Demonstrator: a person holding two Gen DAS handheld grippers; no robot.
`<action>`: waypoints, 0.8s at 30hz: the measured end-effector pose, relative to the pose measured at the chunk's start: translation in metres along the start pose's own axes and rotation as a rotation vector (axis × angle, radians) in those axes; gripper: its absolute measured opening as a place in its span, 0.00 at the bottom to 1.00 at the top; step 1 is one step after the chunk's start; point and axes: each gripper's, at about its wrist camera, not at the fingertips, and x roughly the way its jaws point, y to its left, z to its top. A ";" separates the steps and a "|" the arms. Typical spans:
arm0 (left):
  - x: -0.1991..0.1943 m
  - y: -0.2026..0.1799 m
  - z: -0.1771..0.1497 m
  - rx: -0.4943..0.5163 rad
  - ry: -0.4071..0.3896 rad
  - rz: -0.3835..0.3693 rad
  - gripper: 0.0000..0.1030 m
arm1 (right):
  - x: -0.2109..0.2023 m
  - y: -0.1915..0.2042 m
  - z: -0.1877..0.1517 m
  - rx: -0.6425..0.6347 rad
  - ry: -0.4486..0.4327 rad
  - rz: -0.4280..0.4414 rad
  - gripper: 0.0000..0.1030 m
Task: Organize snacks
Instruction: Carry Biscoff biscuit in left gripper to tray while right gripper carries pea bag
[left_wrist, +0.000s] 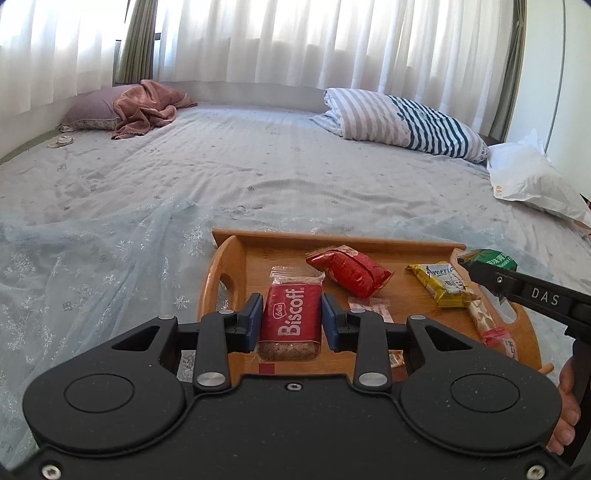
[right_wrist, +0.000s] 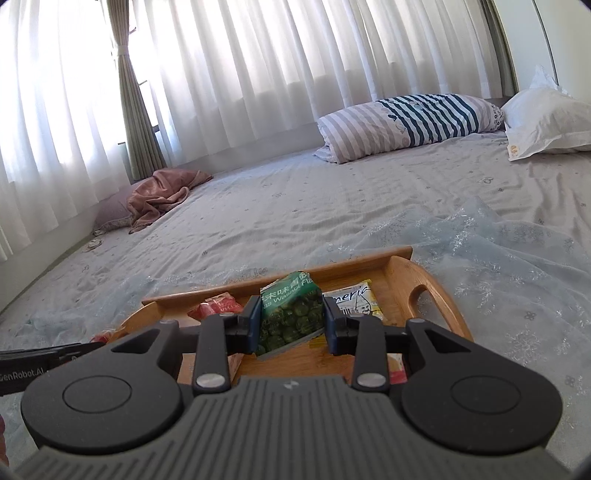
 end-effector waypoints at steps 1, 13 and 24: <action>0.005 0.000 0.003 0.001 0.002 0.003 0.31 | 0.006 -0.001 0.004 0.009 0.008 -0.005 0.37; 0.075 0.009 0.036 -0.042 0.040 0.046 0.31 | 0.071 -0.010 0.020 0.073 0.095 -0.004 0.37; 0.119 0.011 0.034 -0.057 0.071 0.082 0.31 | 0.113 -0.001 0.011 0.072 0.163 0.021 0.37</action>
